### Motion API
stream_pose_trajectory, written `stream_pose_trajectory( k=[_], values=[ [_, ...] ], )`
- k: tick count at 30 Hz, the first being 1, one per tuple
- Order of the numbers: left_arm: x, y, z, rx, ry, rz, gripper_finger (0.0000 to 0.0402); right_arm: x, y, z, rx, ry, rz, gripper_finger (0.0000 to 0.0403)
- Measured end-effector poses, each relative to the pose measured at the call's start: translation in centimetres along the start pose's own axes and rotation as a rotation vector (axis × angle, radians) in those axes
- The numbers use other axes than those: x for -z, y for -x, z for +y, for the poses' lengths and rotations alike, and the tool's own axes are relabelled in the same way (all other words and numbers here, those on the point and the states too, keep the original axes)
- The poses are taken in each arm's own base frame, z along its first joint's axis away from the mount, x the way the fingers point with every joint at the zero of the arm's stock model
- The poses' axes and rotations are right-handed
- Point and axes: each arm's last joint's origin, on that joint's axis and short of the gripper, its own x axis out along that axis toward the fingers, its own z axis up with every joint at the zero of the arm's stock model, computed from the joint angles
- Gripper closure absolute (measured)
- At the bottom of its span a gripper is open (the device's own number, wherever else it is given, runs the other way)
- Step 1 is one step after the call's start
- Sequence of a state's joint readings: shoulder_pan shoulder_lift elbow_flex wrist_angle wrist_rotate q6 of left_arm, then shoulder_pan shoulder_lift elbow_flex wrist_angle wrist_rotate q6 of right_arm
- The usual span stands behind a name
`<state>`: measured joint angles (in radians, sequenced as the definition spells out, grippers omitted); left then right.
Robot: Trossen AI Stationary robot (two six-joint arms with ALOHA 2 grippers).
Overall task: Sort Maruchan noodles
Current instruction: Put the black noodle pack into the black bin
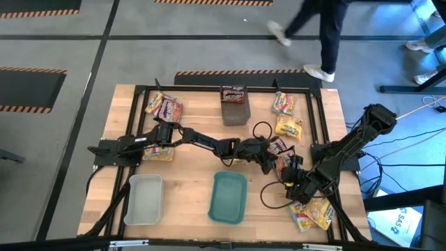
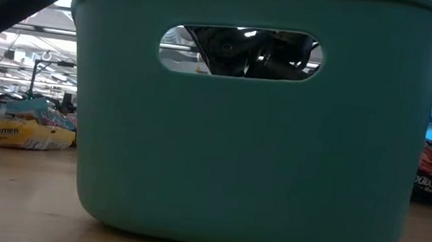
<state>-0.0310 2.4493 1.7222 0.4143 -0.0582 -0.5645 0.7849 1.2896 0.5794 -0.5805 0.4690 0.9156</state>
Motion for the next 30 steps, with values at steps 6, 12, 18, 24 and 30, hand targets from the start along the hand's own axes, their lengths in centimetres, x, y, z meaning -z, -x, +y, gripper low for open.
stream_pose_trajectory(
  k=[6, 12, 18, 24, 30],
  values=[
    [0.0, 0.4, -1.3, 0.015, -0.132, 0.006, 0.0398, -1.0, 2.1, -0.1, -0.046, -0.030, 0.048, 0.0182],
    [-0.1, 1.2, -3.4, 0.038, -0.275, 0.012, 0.0399, -0.2, 4.8, -1.1, -0.076, -0.094, 0.036, 0.0182],
    [0.2, 1.6, -4.9, 0.039, -0.379, 0.009, 0.0400, 1.9, 7.5, -1.4, -0.128, -0.208, -0.095, 0.0182],
    [0.5, 1.9, -5.8, 0.043, -0.441, 0.007, 0.0400, 4.2, 7.1, -1.5, -0.142, -0.276, -0.068, 0.0182],
    [0.7, 2.3, -6.8, 0.057, -0.497, 0.002, 0.0399, 5.7, 6.9, -1.6, -0.163, -0.298, -0.053, 0.0182]
  ],
)
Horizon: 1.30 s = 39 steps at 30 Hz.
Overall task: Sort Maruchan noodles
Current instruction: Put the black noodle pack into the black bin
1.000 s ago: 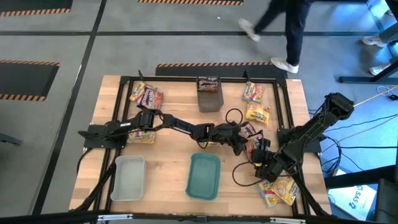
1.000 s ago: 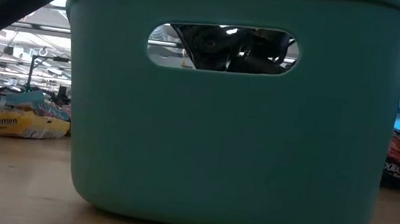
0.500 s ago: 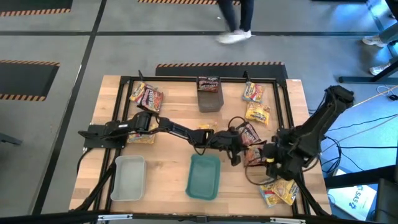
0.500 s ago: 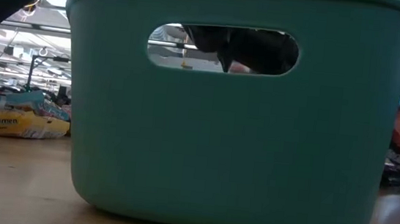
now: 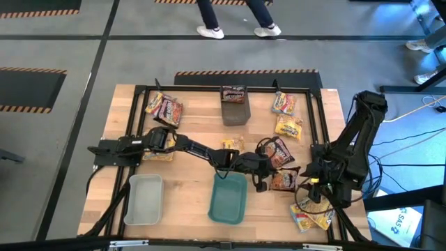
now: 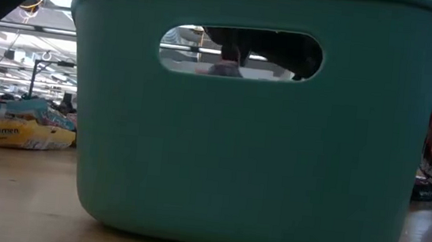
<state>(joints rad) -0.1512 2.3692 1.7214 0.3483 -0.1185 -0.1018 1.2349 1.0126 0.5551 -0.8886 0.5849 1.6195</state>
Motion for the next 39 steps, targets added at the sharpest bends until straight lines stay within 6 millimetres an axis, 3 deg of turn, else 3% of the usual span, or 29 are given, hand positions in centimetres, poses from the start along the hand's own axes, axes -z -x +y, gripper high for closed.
stream_pose_trajectory(
  k=[12, 21, 26, 31, 39],
  values=[
    [-0.6, 0.5, -1.5, -0.004, -0.066, -0.024, 0.0399, 1.7, -2.4, -1.0, -0.077, -0.062, -0.048, 0.0179],
    [-0.7, 0.5, -1.5, -0.004, -0.064, -0.037, 0.0398, 1.8, -2.7, -0.6, -0.134, -0.038, -0.132, 0.0097],
    [-0.9, 0.5, -1.5, -0.003, -0.062, -0.052, 0.0397, 1.6, -2.7, -0.3, -0.155, 0.004, -0.208, 0.0081],
    [-1.3, 0.5, -1.5, -0.002, -0.055, -0.098, 0.0397, 1.3, -2.5, 0.2, -0.184, 0.029, -0.296, 0.0103],
    [-1.7, 0.6, -1.6, 0.001, -0.049, -0.136, 0.0394, 1.1, -2.4, 0.3, -0.177, 0.046, -0.375, 0.0185]
  ],
)
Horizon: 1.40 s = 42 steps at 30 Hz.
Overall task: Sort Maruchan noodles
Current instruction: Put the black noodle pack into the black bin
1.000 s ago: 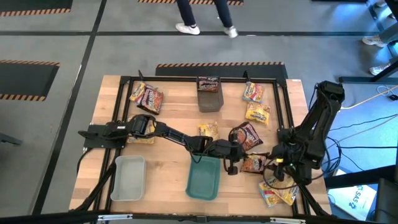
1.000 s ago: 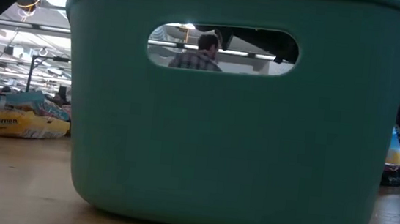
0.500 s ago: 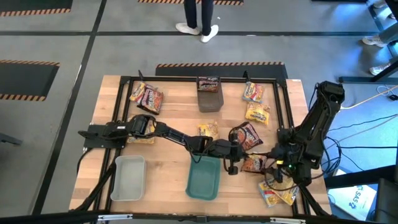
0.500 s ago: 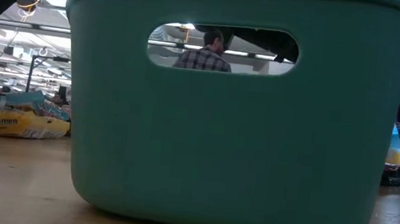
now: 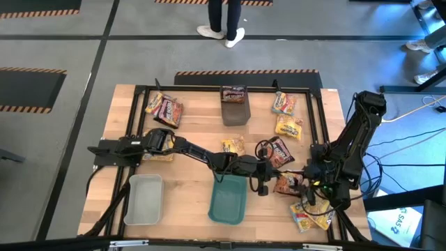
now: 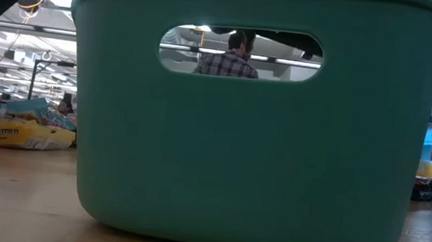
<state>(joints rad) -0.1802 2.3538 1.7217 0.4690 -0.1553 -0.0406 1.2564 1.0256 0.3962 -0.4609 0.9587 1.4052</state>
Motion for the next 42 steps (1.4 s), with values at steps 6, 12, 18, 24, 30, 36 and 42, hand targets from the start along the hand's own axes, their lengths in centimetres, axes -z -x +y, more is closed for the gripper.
stream_pose_trajectory(
  k=[6, 12, 18, 24, 30, 36, 42],
  values=[
    [-0.2, 0.0, 0.0, 0.000, -0.024, -0.014, 0.0389, 0.0, 0.0, 0.0, 0.002, 0.000, -0.010, 0.0275],
    [-0.2, 0.1, -0.1, -0.052, 0.029, 0.009, 0.0369, 0.0, 0.0, -0.1, 0.010, 0.011, -0.014, 0.0320],
    [-1.5, 1.5, 0.2, -0.058, -0.005, 0.171, 0.0324, -0.1, 0.0, 0.0, 0.006, 0.028, -0.016, 0.0318],
    [-3.2, 4.7, 0.4, -0.070, -0.074, 0.444, 0.0288, -1.4, 0.0, 1.0, 0.014, 0.102, -0.021, 0.0342],
    [-5.1, 8.8, -0.4, -0.067, -0.139, 0.632, 0.0286, -4.2, -1.2, 2.0, 0.058, 0.192, 0.030, 0.0342],
    [-5.1, 12.2, -0.4, -0.066, -0.131, 0.589, 0.0287, -8.4, -2.7, 2.2, 0.089, 0.271, 0.105, 0.0344],
    [-3.3, 15.6, 0.6, -0.051, -0.051, 0.452, 0.0289, -12.0, -4.0, 1.9, 0.072, 0.299, 0.159, 0.0341]
  ],
)
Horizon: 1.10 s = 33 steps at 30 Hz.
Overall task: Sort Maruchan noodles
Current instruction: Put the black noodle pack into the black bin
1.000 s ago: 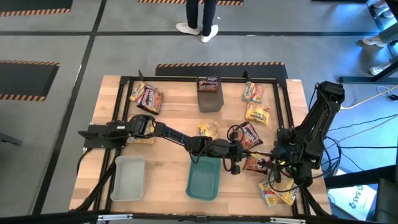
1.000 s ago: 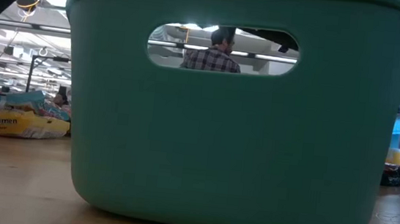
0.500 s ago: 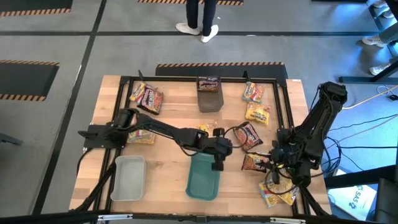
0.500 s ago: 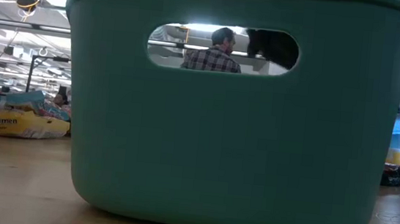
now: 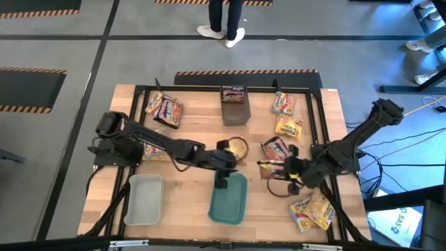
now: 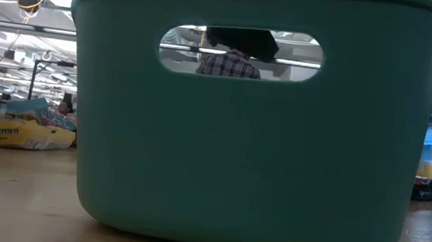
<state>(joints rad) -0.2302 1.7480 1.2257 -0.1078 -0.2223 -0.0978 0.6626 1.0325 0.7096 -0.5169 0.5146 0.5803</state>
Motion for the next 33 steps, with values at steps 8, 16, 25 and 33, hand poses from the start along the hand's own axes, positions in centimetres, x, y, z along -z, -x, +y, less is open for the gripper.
stream_pose_trajectory(
  k=[8, 16, 25, 33],
  values=[
    [0.1, 0.9, 0.9, -0.105, 0.041, -0.129, 0.0287, -4.0, -1.5, -2.3, -0.013, 0.046, 0.054, 0.0341],
    [-2.3, 1.1, 3.0, -0.015, 0.115, -0.172, 0.0224, -5.2, -3.1, -4.1, -0.011, 0.105, 0.142, 0.0342],
    [-3.5, 0.5, 5.0, -0.023, 0.173, -0.250, 0.0137, -5.2, -4.6, -4.1, -0.011, 0.211, 0.161, 0.0341],
    [-2.7, -2.2, 5.7, 0.097, 0.230, -0.259, 0.0123, -5.8, -5.3, -4.8, 0.004, 0.221, 0.131, 0.0341]
  ],
)
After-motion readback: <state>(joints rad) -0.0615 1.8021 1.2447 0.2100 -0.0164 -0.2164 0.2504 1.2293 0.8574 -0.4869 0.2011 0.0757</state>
